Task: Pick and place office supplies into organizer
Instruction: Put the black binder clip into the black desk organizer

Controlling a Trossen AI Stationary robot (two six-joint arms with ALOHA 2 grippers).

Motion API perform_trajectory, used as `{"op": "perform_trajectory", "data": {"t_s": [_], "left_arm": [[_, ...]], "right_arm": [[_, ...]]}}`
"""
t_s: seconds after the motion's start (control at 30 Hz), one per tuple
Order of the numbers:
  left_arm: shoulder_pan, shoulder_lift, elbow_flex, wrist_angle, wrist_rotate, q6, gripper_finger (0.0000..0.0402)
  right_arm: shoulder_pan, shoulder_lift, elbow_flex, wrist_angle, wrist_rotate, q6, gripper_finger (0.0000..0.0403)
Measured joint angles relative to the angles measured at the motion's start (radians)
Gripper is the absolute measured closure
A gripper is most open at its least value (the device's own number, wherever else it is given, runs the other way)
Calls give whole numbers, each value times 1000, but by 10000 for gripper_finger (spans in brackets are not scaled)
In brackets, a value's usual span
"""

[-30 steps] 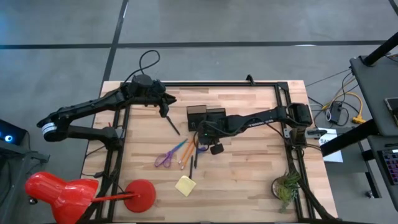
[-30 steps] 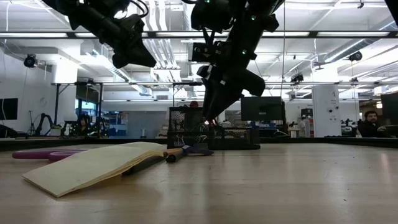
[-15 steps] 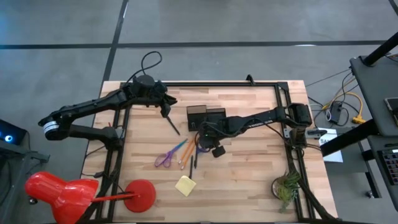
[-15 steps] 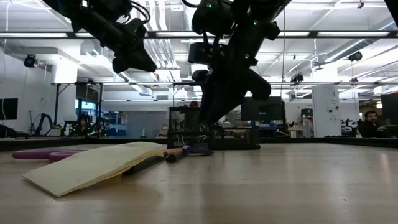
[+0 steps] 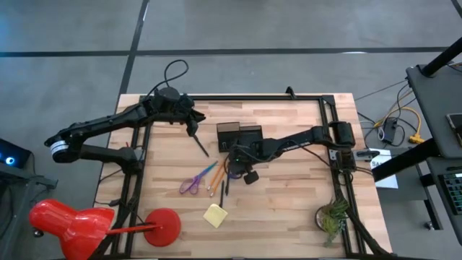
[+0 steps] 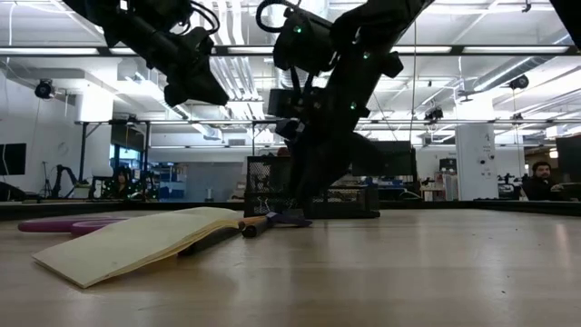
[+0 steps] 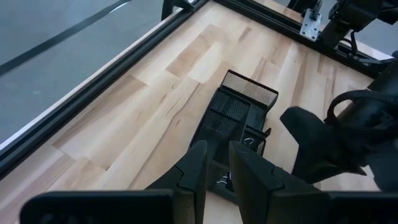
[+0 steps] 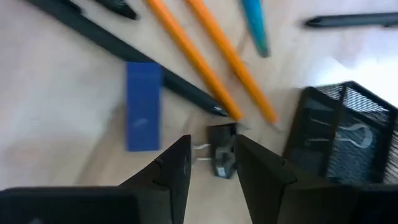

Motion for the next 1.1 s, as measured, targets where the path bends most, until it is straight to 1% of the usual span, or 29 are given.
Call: {"op": "perform_trajectory", "data": {"t_s": [0.1,0.27,0.53,0.6,0.77,0.93,1.0,1.1], "left_arm": [[0,0,0,0,0,0,350],[0,0,0,-1,0,0,350],[0,0,0,-1,0,0,350],[0,0,0,-1,0,0,350],[0,0,0,-1,0,0,350],[-1,0,0,-1,0,0,350],[-1,0,0,0,0,0,350],[-1,0,0,3,0,0,350]], "right_arm": [[-1,2,0,1,42,2,297],[-1,3,0,-3,44,1,318],[-3,3,0,-20,68,0,379],[-4,3,4,-28,76,27,390],[-16,-4,41,-56,92,111,394],[-48,-81,98,-43,150,233,395],[-73,-97,104,-43,175,256,395],[-109,-95,104,-71,167,266,395]]}}
